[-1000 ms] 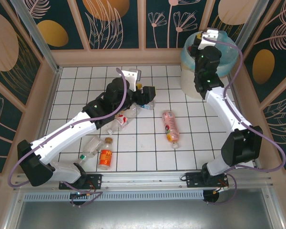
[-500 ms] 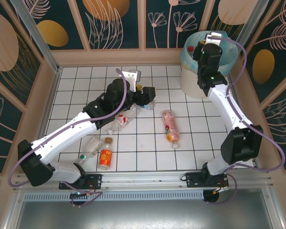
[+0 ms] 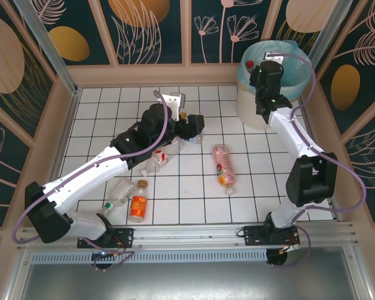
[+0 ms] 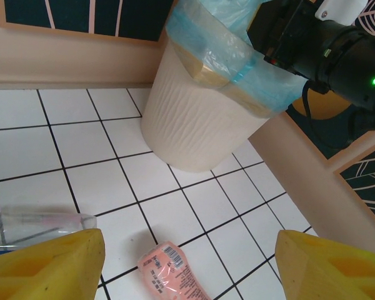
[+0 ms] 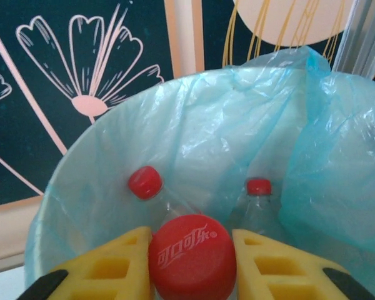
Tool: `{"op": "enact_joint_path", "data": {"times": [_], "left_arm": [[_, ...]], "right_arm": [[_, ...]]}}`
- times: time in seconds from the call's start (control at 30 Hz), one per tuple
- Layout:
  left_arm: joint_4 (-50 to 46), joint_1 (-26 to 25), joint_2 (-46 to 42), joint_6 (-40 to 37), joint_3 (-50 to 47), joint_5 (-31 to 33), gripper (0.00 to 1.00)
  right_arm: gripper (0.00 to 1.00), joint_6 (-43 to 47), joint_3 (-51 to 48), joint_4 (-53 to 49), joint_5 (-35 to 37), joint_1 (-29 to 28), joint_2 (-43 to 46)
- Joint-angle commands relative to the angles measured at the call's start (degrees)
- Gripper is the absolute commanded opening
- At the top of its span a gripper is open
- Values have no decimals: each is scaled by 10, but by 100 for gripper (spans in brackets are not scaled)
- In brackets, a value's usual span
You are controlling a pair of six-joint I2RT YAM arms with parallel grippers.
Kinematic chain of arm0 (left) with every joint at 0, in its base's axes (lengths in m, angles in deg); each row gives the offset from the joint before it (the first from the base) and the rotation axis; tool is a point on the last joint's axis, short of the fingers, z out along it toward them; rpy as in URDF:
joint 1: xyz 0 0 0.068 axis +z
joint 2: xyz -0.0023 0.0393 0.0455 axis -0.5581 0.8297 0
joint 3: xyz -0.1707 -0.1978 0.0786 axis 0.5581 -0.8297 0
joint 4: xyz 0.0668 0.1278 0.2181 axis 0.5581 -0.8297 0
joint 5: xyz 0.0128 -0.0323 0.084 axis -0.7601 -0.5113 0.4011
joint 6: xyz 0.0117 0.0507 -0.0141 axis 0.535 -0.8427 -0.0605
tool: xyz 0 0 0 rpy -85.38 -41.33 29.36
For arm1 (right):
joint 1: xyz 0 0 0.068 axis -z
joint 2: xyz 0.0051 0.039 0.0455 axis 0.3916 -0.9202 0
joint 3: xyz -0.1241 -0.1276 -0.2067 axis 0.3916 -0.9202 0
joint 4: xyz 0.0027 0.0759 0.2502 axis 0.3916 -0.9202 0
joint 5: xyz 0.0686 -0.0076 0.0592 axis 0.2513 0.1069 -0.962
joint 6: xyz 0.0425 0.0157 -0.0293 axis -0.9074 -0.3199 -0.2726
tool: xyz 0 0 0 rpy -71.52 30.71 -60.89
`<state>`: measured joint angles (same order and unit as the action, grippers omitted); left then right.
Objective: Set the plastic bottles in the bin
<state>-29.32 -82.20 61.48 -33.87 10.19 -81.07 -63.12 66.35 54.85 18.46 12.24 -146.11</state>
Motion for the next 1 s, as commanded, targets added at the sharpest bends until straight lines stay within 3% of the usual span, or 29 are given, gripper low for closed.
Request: {"op": "enact_joint_path", "data": {"times": [0.0, 0.17, 0.3, 0.73, 0.97], "left_arm": [[6, 3, 1, 9, -5, 7, 73], [5, 3, 7, 15, -1, 6, 73], [4, 3, 13, 18, 6, 6, 73], [-13, 3, 13, 3, 27, 34, 75], [-23, 3, 2, 2, 26, 48, 74]], "right_arm": [[39, -28, 32, -67, -31, 23, -33], [57, -33, 59, -82, -55, 27, -31], [63, -37, 68, -81, -64, 27, -6], [67, -59, 50, -51, -130, 24, 96], [61, -58, 38, -70, -146, 0, 136]]}}
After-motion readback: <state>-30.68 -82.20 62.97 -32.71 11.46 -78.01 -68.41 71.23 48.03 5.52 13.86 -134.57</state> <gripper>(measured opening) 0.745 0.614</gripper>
